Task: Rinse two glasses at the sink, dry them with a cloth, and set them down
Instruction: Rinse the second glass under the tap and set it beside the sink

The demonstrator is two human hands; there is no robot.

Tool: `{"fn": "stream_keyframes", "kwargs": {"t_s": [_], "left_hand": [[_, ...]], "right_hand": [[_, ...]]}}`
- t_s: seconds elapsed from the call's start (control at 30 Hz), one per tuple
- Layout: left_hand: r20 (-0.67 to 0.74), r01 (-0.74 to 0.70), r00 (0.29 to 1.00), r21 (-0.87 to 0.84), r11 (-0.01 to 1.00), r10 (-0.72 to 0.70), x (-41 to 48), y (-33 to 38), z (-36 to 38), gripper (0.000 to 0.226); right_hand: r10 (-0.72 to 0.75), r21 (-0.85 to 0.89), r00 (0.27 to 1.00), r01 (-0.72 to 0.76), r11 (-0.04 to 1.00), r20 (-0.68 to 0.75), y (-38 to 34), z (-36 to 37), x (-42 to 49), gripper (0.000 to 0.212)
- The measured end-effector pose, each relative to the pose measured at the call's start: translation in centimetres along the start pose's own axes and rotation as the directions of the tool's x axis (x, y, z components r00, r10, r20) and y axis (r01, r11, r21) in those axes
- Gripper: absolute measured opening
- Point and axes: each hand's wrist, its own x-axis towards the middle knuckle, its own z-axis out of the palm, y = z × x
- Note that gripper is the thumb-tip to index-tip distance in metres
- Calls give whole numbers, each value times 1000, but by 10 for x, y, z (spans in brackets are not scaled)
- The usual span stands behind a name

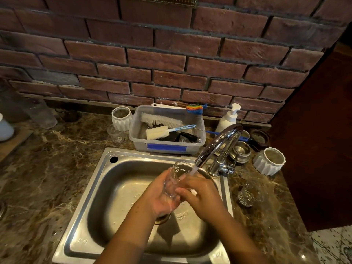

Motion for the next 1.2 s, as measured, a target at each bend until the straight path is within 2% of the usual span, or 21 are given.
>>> {"fn": "stream_keyframes", "kwargs": {"t_s": [0.07, 0.13, 0.2, 0.27, 0.33, 0.47, 0.53, 0.6, 0.67, 0.73, 0.77, 0.8, 0.83, 0.87, 0.93, 0.97, 1.03, 1.07, 1.1, 1.13, 1.2], "left_hand": [[-35, -52, 998, 19, 998, 53, 5, -2, -1, 46], [-109, -194, 972, 115, 974, 206, 11, -6, -3, 38], [-96, -351, 919, 234, 906, 381, 15, -12, -2, 30], [-41, -439, 880, 313, 842, 474, 17, -23, -2, 22], [-54, -419, 891, 284, 862, 451, 15, -28, -2, 23], [-139, -207, 961, 210, 956, 238, 7, -12, -12, 36], [-147, -110, 977, 286, 952, 157, 2, -3, -12, 34], [-199, -107, 960, 384, 917, 196, 3, -4, -6, 32], [-218, -243, 897, 486, 840, 385, 8, -12, 2, 31], [-98, -416, 786, 647, 639, 611, 13, -21, 5, 28], [-19, -480, 738, 688, 545, 674, 15, -25, 5, 25], [21, -509, 718, 696, 505, 695, 16, -27, 3, 23], [4, -505, 738, 667, 548, 675, 15, -26, 1, 24], [-58, -455, 795, 601, 657, 604, 14, -23, 0, 26], [-159, -213, 943, 382, 899, 292, 11, -17, -5, 36], [-132, -97, 982, 252, 963, 134, 8, -14, -7, 40], [-90, -48, 994, 92, 995, 56, 9, -17, -10, 37], [-123, -110, 985, 118, 987, 124, 12, -22, -10, 35], [-188, -229, 945, 211, 950, 269, 16, -28, -10, 34], [-243, -365, 857, 337, 868, 455, 19, -34, -9, 32], [-194, -554, 658, 530, 642, 728, 20, -40, -8, 27]], "right_hand": [[-8, -57, 1000, 6, 998, -27, 3, 5, -5, 14], [55, -16, 998, -55, 998, -21, 3, 9, -9, 12], [190, 118, 981, -185, 976, -37, -1, 13, -7, 16], [331, 248, 943, -311, 917, -41, -7, 17, 0, 17], [307, 242, 952, -296, 924, -9, -10, 17, 6, 18], [154, -27, 963, -152, 988, 221, -5, 5, 4, 17], [124, -21, 965, -123, 992, 229, -1, 3, 1, 18], [139, 61, 977, -150, 987, 159, -2, 5, -3, 15], [249, 203, 967, -254, 946, 51, -6, 13, -4, 15], [443, 426, 897, -399, 812, -4, -11, 18, -1, 20], [506, 517, 862, -434, 738, 2, -13, 18, 1, 21], [514, 554, 858, -434, 711, 12, -14, 16, 3, 22], [468, 516, 883, -410, 752, 21, -15, 13, 4, 21], [391, 413, 919, -373, 831, 44, -15, 9, 3, 20], [234, 100, 958, -252, 963, 164, -17, 2, 1, 16], [185, -42, 955, -180, 983, 230, -17, -1, 1, 15], [181, -200, 937, -125, 972, 297, -15, -1, 3, 15], [201, -217, 939, -143, 966, 278, -17, 1, 4, 15], [237, -165, 946, -203, 965, 220, -19, 3, 6, 16], [299, -37, 942, -297, 954, 153, -21, 6, 8, 19], [409, 307, 906, -421, 854, 107, -24, 13, 10, 23]]}}
